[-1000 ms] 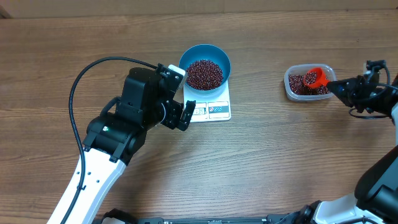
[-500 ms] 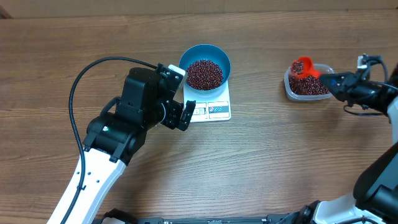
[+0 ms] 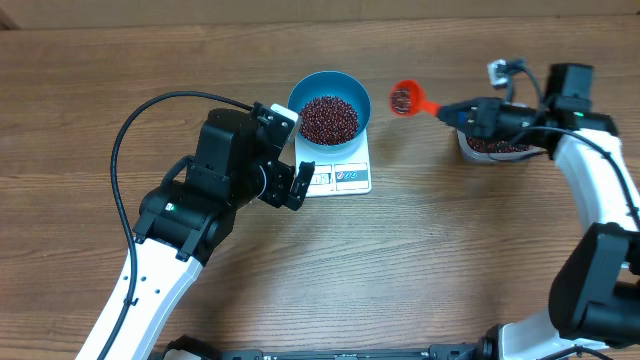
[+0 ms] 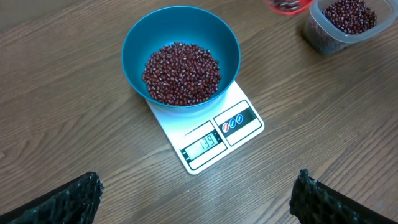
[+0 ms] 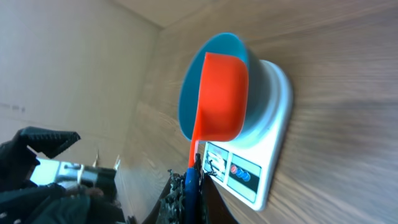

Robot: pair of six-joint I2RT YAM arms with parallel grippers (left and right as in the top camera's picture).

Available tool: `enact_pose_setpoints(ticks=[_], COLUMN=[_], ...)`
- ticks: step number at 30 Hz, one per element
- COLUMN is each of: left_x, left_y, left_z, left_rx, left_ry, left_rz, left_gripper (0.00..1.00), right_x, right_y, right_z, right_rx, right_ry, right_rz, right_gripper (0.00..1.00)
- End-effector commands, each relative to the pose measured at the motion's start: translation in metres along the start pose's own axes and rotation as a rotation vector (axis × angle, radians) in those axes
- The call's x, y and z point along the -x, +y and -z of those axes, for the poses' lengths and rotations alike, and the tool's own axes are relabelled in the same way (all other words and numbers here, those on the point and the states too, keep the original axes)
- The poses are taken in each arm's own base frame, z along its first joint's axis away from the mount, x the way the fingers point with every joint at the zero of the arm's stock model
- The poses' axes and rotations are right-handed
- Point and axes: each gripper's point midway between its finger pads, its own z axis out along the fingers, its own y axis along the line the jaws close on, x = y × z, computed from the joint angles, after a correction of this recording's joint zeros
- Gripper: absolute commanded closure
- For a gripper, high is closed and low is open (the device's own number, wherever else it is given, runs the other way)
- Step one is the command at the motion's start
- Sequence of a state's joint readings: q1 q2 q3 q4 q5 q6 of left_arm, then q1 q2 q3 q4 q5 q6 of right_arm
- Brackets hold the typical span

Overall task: Scoop item into bowl and weigh 150g on scale
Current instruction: 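Carry the filled red cup over the blue bowl, then hold the red cup tilted over the bowl, trickling beans in slowly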

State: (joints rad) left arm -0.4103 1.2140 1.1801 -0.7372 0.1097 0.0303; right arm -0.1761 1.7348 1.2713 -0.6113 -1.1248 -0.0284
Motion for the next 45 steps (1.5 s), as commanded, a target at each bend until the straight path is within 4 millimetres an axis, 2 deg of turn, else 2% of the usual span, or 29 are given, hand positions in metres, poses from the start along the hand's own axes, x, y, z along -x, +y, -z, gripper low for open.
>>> enact_pose_setpoints(ticks=[1, 7, 14, 24, 35, 45], left_x=[-0.001, -0.001, -0.001, -0.001, -0.001, -0.001], left_y=[-0.001, -0.001, -0.001, -0.001, -0.001, -0.001], left_z=[-0.003, -0.003, -0.003, -0.003, -0.003, -0.003], left_rx=[-0.011, -0.011, -0.011, -0.011, -0.011, -0.011], left_ry=[0.008, 0.008, 0.008, 0.008, 0.008, 0.008], left_rz=[-0.015, -0.015, -0.015, -0.015, -0.015, -0.015], left_gripper=[0.00, 0.00, 0.00, 0.01, 0.00, 0.00], right_x=[0.011, 0.017, 0.023, 0.010, 0.006, 0.006], right_y=[0.015, 0.027, 0.025, 0.029, 0.031, 0.030], right_z=[-0.019, -0.046, -0.070, -0.098, -0.104, -0.104], right_rx=[0.017, -0.012, -0.118, -0.201, -0.213, -0.216], right_ry=[0.008, 0.003, -0.016, 0.043, 0.067, 0.070], right_rz=[0.037, 0.135, 0.234, 0.540, 0.680, 0.695], right_gripper=[0.96, 0.96, 0.96, 0.96, 0.96, 0.96])
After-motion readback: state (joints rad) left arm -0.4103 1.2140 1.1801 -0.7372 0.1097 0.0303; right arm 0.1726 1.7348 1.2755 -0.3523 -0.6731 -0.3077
